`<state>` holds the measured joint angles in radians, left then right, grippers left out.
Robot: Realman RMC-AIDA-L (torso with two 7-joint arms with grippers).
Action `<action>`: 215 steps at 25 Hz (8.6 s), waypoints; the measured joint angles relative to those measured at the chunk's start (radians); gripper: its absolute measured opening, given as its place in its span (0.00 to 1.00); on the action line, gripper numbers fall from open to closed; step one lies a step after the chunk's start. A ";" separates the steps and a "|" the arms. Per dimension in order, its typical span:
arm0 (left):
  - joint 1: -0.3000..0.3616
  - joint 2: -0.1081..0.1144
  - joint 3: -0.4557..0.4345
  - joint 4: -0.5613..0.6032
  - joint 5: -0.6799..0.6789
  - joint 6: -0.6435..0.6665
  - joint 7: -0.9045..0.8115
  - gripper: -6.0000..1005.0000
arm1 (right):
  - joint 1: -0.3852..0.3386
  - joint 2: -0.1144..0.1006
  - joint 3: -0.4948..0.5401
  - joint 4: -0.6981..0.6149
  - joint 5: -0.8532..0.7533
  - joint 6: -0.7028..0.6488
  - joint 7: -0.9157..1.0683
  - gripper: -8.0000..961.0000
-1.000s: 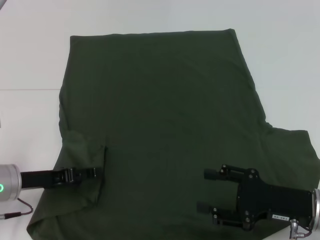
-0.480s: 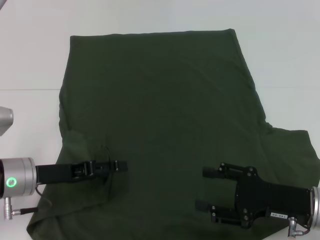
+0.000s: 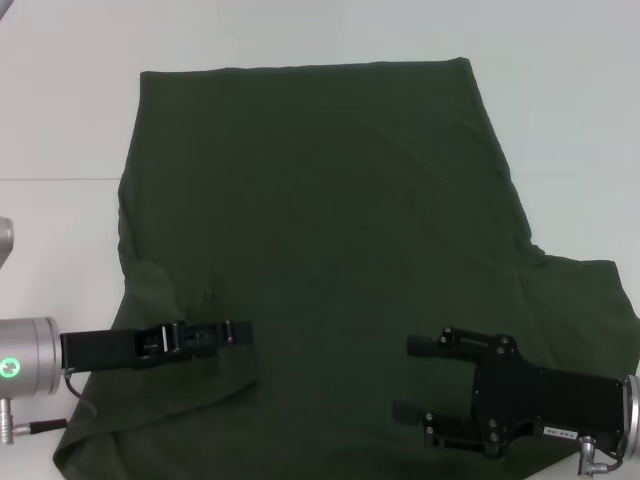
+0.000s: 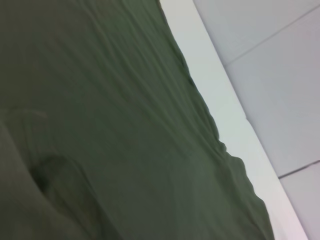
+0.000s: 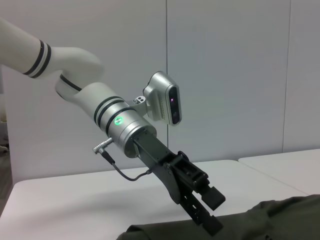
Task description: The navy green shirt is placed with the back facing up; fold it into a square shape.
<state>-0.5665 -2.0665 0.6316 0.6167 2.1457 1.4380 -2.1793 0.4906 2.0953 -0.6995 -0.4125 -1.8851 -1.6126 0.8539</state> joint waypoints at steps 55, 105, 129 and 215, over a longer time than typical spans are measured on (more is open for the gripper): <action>0.257 -0.017 -0.103 0.082 -0.086 0.350 1.028 0.89 | 0.096 -0.037 -0.005 -0.697 -0.469 0.094 1.606 0.78; 0.231 -0.026 -0.104 0.078 -0.093 0.329 1.027 0.89 | 0.108 -0.114 0.235 -0.465 -0.817 0.218 1.818 0.78; 0.231 -0.011 -0.097 0.087 -0.073 0.319 0.969 0.89 | 0.145 -0.135 0.223 -0.393 -0.802 0.210 1.855 0.78; 0.217 -0.021 -0.090 0.080 -0.076 0.272 0.967 0.89 | 0.188 -0.124 0.170 -0.312 -0.773 0.273 1.840 0.06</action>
<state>-0.3493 -2.0876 0.5415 0.6964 2.0700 1.7101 -1.2119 0.6787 1.9713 -0.5297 -0.7241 -2.6584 -1.3391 2.6941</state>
